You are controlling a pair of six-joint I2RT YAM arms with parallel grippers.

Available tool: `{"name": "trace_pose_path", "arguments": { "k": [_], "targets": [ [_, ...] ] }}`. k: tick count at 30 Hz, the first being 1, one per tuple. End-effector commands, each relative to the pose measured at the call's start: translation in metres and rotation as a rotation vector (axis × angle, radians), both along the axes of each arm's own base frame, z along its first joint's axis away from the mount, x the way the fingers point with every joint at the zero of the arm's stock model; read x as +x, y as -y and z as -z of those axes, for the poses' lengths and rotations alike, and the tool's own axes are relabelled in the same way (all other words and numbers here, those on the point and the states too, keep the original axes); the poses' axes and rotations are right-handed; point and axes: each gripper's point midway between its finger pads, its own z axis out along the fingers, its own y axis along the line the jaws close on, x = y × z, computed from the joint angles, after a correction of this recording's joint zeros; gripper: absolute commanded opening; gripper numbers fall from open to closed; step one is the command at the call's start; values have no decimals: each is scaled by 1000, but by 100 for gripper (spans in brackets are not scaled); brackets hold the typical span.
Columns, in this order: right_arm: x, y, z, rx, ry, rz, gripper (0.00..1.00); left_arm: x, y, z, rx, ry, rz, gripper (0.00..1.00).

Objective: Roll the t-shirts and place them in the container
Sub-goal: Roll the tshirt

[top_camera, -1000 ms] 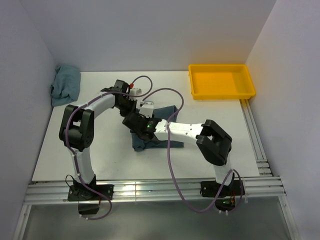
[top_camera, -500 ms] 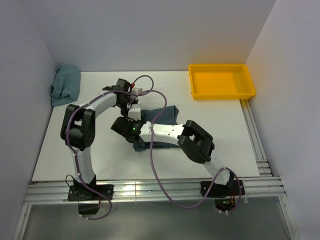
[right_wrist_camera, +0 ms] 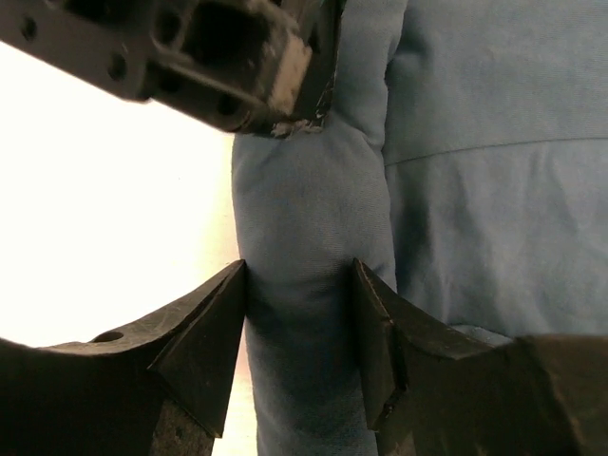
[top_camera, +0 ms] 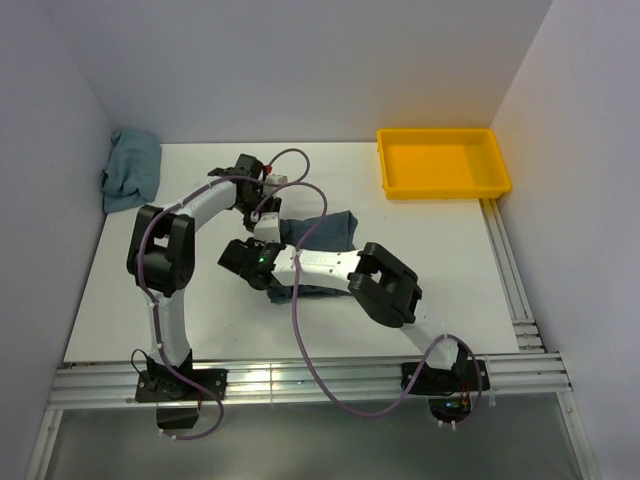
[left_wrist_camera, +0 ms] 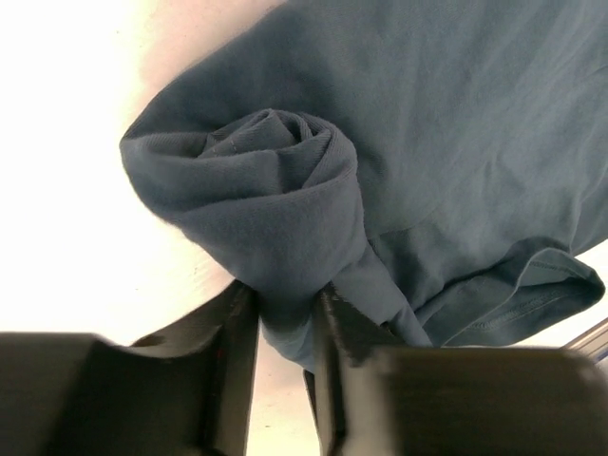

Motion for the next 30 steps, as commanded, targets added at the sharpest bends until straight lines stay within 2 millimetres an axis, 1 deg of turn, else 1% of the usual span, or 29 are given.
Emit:
{"name": "trace_pose_path", "arguments": {
  "k": [1, 2, 3, 6, 8, 9, 10, 11, 12, 13, 14, 15, 16, 17, 18, 19, 20, 21, 22, 23, 24, 25, 26, 27, 28, 29, 30],
  "targets": [
    [-16, 14, 21, -94, -50, 2, 52, 21, 8, -18, -28, 74, 11, 36],
    [-17, 15, 21, -98, -53, -1, 52, 20, 9, -19, -35, 66, 16, 38],
    [-17, 16, 22, -104, -54, 0, 51, 21, 10, -22, -40, 71, 18, 44],
    [-19, 19, 24, -98, -58, 7, 48, 23, 10, -27, -51, 74, 21, 55],
    [-19, 16, 23, -64, -51, 6, 45, 27, 9, -33, -66, 82, 20, 61],
    [-21, 21, 27, -65, -57, 7, 44, 26, 9, -35, -79, 72, 21, 65],
    [-23, 17, 22, -29, -63, -1, 43, 30, 10, -41, -95, 82, 25, 67],
    [-20, 11, 19, 21, -53, 1, 43, 33, 6, -45, -107, 84, 17, 68],
    [-23, 19, 27, 21, -67, 4, 43, 34, 6, -49, -128, 81, 17, 69],
    [-21, 17, 16, 68, -56, 2, 43, 35, 8, -58, -174, 76, 24, 70],
    [-19, 9, 12, 131, -49, -3, 43, 40, 1, -63, -189, 82, 8, 70],
    [-21, 19, 19, 135, -60, 0, 43, 43, -1, -69, -200, 112, 35, 72],
    [-16, 10, 4, 224, -30, -5, 43, 45, -4, -73, -207, 130, 44, 72],
    [-17, 7, 1, 274, -44, -18, 43, 49, -11, -76, -209, 145, 32, 73],
    [-20, 20, 13, 281, -62, -13, 43, 47, -13, -80, -219, 159, 34, 74],
    [-12, 7, -8, 410, -28, -30, 43, 48, -13, -84, -247, 173, 46, 75],
    [-18, 0, -7, 482, -70, -67, 42, 48, -18, -85, -257, 174, 39, 75],
    [-27, 11, 10, 508, -112, -80, 42, 43, -19, -84, -268, 169, 42, 75],
    [-11, 4, -6, 641, -75, -89, 41, 43, -20, -85, -286, 180, 54, 75],
    [-17, -1, -12, 736, -115, -121, 41, 41, -20, -85, -312, 175, 60, 76],
    [-22, 10, 2, 760, -142, -117, 41, 34, -21, -82, -321, 169, 69, 76],
    [-9, 10, -11, 846, -106, -120, 41, 32, -22, -80, -328, 173, 74, 77],
    [-12, 15, -5, 874, -128, -109, 41, 33, -21, -81, -345, 187, 81, 77],
    [-14, 13, -5, 905, -148, -124, 41, 26, -22, -75, -351, 176, 84, 77],
    [-9, 11, -14, 966, -138, -130, 41, 24, -21, -72, -361, 171, 87, 77],
    [-12, 14, -5, 980, -156, -125, 41, 24, -18, -72, -381, 180, 96, 78],
    [-15, 13, -5, 1017, -174, -138, 41, 19, -17, -65, -390, 155, 87, 78]
  ]
}}
